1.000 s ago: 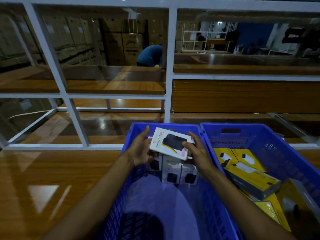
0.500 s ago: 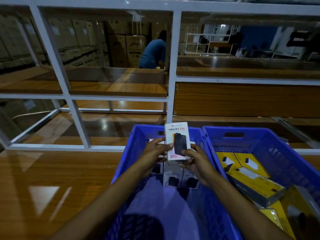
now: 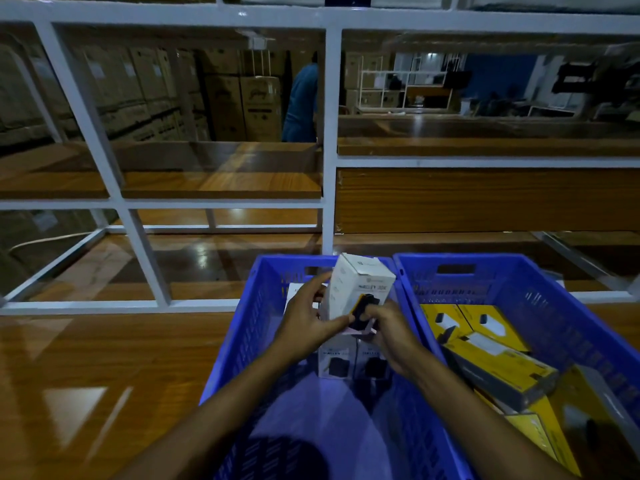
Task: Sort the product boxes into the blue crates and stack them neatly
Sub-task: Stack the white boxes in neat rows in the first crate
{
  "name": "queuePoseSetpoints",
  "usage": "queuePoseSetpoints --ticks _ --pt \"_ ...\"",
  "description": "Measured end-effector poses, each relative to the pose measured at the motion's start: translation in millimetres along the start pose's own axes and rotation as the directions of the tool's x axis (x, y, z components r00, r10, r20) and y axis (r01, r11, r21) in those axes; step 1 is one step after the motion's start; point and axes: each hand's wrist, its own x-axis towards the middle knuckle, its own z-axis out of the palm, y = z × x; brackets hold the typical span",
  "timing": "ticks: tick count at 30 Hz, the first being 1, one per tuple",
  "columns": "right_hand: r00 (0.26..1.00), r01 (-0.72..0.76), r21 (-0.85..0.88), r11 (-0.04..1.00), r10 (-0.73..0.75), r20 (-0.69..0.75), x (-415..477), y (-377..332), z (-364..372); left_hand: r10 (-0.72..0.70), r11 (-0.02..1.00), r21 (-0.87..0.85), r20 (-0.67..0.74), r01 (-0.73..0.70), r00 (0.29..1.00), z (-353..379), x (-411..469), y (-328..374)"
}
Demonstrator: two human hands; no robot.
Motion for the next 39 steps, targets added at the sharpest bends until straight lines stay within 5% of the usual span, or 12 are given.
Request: queuePoseSetpoints --ticks 5,9,13,18,26,39 --pt "0.999 -0.032 0.080 0.996 0.031 0.019 2 0 -1 0.273 0.877 0.435 -0.104 -0.204 0.956 12 -7 4" --pt "0.997 -0.057 0.107 0.993 0.050 0.062 -2 -5 -3 0.291 0.842 0.510 -0.154 -0.176 0.944 21 -8 9" --pt "1.000 -0.010 0.042 0.999 0.008 0.026 -2 -3 -3 0.218 0.916 0.376 -0.171 -0.141 0.961 16 -6 4" --pt "0.971 0.225 -0.179 0.958 -0.236 -0.044 -5 0 0 0.002 0.998 0.057 -0.147 0.006 0.989 0 -1 8" --pt "0.917 0.361 -0.353 0.863 -0.397 -0.034 -9 1 0 -0.287 0.878 -0.357 0.141 0.320 0.947 -23 1 11" --pt "0.928 0.371 -0.411 0.832 -0.324 0.183 -19 8 12 -0.482 0.769 -0.312 0.289 0.558 0.827 -55 1 12"
